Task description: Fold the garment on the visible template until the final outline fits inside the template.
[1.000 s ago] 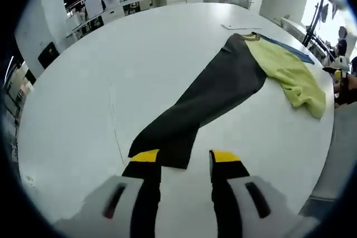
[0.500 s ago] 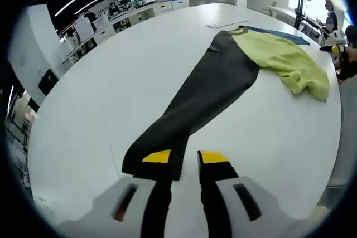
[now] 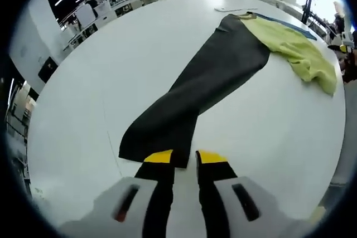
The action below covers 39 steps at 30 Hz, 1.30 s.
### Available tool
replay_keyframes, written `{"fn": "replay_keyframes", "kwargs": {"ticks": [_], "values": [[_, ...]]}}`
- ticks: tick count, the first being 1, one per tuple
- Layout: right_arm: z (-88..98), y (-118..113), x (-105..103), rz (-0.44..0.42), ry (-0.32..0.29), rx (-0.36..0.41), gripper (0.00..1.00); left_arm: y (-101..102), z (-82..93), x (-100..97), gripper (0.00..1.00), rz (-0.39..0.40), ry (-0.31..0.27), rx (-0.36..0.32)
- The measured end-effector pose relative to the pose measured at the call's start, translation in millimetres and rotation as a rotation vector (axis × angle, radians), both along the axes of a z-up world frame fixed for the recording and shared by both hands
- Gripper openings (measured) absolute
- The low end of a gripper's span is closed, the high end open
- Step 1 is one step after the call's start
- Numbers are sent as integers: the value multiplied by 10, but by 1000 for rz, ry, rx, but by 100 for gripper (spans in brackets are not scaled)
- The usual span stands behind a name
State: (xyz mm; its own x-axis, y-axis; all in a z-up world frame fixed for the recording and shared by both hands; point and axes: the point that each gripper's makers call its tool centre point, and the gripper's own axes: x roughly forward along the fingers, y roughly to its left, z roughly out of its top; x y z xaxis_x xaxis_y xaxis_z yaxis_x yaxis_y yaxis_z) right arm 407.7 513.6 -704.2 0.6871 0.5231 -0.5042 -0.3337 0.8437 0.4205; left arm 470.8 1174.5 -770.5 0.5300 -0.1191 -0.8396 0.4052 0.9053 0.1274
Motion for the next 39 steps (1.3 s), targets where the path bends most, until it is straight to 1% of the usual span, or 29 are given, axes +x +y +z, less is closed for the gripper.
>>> {"fn": "replay_keyframes", "kwargs": {"ticks": [3, 5, 8, 11, 14, 16, 17, 18, 19, 20, 22, 26, 30, 32, 36, 38, 39], "values": [[3, 1, -5, 0, -1, -1, 100, -22, 0, 17, 7, -12, -12, 15], [6, 0, -4, -2, -1, 0, 100, -27, -8, 5, 4, -6, -6, 9], [13, 6, -3, -4, -2, 4, 100, -31, 52, -11, 0, 15, -29, -2], [20, 17, -10, -3, -7, 4, 100, 3, 112, -64, 0, 39, -39, -23], [25, 31, -20, -3, -10, 7, 100, 94, 165, -145, 0, 60, -44, -10], [29, 46, -28, -2, -11, 11, 100, 168, 184, -194, 0, 95, -41, -25], [33, 54, -34, -1, -13, 13, 100, 210, 185, -213, 0, 118, -39, -25], [33, 57, -35, -1, -14, 13, 100, 275, 181, -227, 0, 123, -38, -19], [33, 59, -37, -1, -13, 14, 100, 294, 179, -242, 0, 130, -36, -25], [34, 64, -40, 0, -13, 17, 100, 314, 185, -254, 0, 157, -38, -42], [36, 72, -41, 0, -13, 19, 100, 359, 177, -251, 0, 173, -38, -46], [41, 91, -41, 4, -14, 23, 100, 339, 137, -247, 0, 167, -27, -36], [62, 91, -48, 2, -19, 26, 100, 330, 133, -243, 1, 161, -30, -33], [64, 71, -61, -2, -21, 26, 100, 302, 134, -255, 7, 153, -32, -36], [61, 40, -88, -14, -22, 30, 100, 273, 174, -246, 33, 146, -72, -40], [56, 41, -104, -17, -21, 33, 100, 222, 202, -275, 36, 132, -77, -48], [50, 42, -113, -16, -20, 31, 100, 191, 210, -283, 40, 130, -77, -59]]}}
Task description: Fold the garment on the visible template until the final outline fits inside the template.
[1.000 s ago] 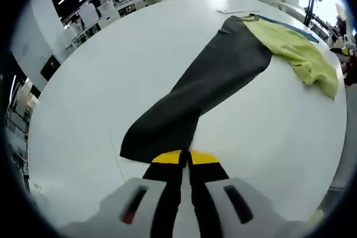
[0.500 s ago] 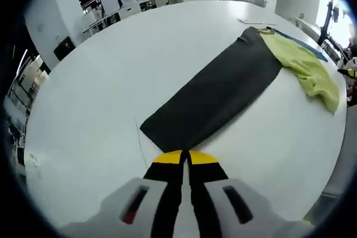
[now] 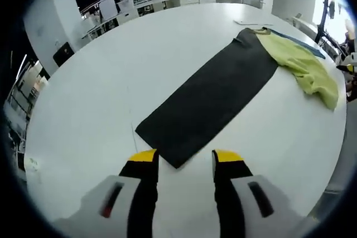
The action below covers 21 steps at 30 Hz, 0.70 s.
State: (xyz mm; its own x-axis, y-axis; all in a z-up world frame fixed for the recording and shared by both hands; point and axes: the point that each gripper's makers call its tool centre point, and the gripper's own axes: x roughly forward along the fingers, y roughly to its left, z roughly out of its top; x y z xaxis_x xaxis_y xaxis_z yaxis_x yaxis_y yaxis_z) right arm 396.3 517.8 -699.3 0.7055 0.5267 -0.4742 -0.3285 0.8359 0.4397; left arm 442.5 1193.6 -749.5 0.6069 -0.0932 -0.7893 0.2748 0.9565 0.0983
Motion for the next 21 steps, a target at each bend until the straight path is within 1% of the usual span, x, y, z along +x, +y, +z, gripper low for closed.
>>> {"fn": "replay_keyframes", "kwargs": {"ticks": [2, 4, 5, 8, 9, 10, 11, 13, 14, 16, 18, 19, 21], "values": [[-8, 5, -11, 2, 2, -1, 100, -108, 53, -12, 48, -17, -15, -13], [-12, 16, -20, 6, 3, -2, 100, -211, 101, -5, 52, -51, -36, -25], [-12, 21, -23, 10, 3, -3, 100, -266, 118, -11, 56, -55, -37, -42], [-6, 35, -19, 18, -1, -8, 100, -448, 143, -14, 76, -65, -36, -115], [-5, 41, -15, 21, -1, -11, 100, -534, 175, 3, 81, -76, -54, -152], [-2, 45, -13, 26, -3, -15, 100, -603, 203, 4, 84, -83, -61, -182], [4, 53, -11, 30, -5, -18, 100, -680, 252, 19, 86, -88, -81, -213], [16, 60, -5, 32, -9, -17, 100, -743, 299, 36, 94, -90, -96, -237], [17, 61, -3, 33, -9, -18, 100, -787, 314, 28, 96, -97, -92, -245], [18, 62, 3, 35, -11, -21, 100, -894, 374, 34, 97, -125, -115, -268], [22, 76, 6, 39, -12, -21, 100, -976, 404, 24, 98, -126, -116, -281], [22, 82, 7, 41, -13, -23, 100, -1014, 413, 13, 98, -133, -115, -284], [18, 99, 6, 48, -16, -35, 100, -1114, 452, 0, 95, -153, -134, -300]]}}
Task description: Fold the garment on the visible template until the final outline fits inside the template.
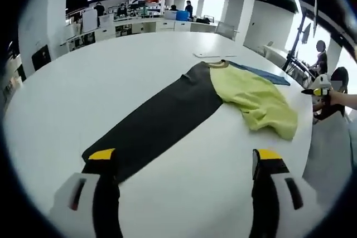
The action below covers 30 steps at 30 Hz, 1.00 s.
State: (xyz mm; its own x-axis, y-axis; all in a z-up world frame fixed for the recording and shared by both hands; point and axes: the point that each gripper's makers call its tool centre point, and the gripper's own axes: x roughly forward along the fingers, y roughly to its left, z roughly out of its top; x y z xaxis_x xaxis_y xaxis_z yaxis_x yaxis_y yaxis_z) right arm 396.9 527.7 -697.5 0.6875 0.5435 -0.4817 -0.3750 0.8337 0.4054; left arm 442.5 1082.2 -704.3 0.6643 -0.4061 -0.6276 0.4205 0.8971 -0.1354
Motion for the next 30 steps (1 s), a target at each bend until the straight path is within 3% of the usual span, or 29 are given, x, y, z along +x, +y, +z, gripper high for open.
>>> {"fn": "replay_keyframes", "kwargs": {"ticks": [4, 9, 14, 20, 23, 26, 28, 30], "values": [[8, 45, 5, 13, -3, -1, 100, -207, 27, -78, 93, -22, -3, -32], [29, 117, 25, 44, -11, -15, 100, -738, 92, -286, 92, -130, -6, -48], [40, 229, 30, 104, -22, -52, 100, -1108, 107, -403, 89, -155, -13, -110], [44, 317, 20, 158, -27, -77, 100, -1337, -17, -575, 87, -178, 21, -149], [29, 336, 15, 181, -31, -102, 99, -1394, -15, -621, 85, -193, 11, -140], [45, 405, -16, 244, -35, -147, 88, -1485, 84, -598, 83, -211, -36, -174], [130, 516, 6, 307, -93, -193, 75, -1542, 154, -589, 81, -207, -46, -205], [215, 694, 18, 360, -119, -206, 76, -1594, 208, -575, 78, -219, -74, -214]]}}
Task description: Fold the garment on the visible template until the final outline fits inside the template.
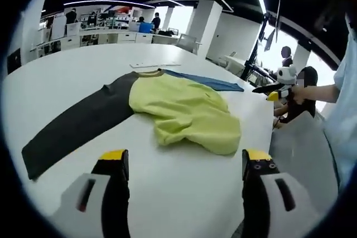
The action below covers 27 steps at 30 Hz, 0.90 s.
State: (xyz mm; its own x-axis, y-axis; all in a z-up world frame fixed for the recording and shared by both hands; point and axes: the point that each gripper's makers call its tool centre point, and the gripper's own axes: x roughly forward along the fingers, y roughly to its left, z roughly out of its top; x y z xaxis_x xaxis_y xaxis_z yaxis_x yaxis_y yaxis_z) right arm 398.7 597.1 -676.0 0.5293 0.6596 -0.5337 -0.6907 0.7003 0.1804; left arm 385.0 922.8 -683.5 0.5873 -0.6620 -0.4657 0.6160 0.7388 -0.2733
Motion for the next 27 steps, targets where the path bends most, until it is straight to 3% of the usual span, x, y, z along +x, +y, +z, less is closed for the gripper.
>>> {"fn": "replay_keyframes", "kwargs": {"ticks": [3, 5, 9, 14, 20, 23, 26, 27], "values": [[131, 323, 13, 139, -81, -70, 76, -30, 12, 18, 78, 5, -8, -2], [168, 483, -4, 197, -95, -79, 76, -67, 27, 5, 76, 4, -8, -26], [176, 779, -30, 317, -144, -119, 74, -119, -32, -42, 74, -14, -25, -6], [-6, 1055, -135, 483, -168, -223, 73, -224, -77, -141, 72, -13, -17, -55], [-294, 1221, -189, 652, -243, -397, 68, -300, -171, -307, 71, -103, -52, 71], [-395, 1295, -135, 725, -318, -513, 61, -318, -144, -354, 69, -101, -55, 66], [-438, 1403, -139, 767, -334, -538, 58, -317, -124, -383, 68, -88, -53, 44], [-442, 1471, -122, 789, -365, -549, 56, -314, -136, -387, 67, -84, -53, 47]]}}
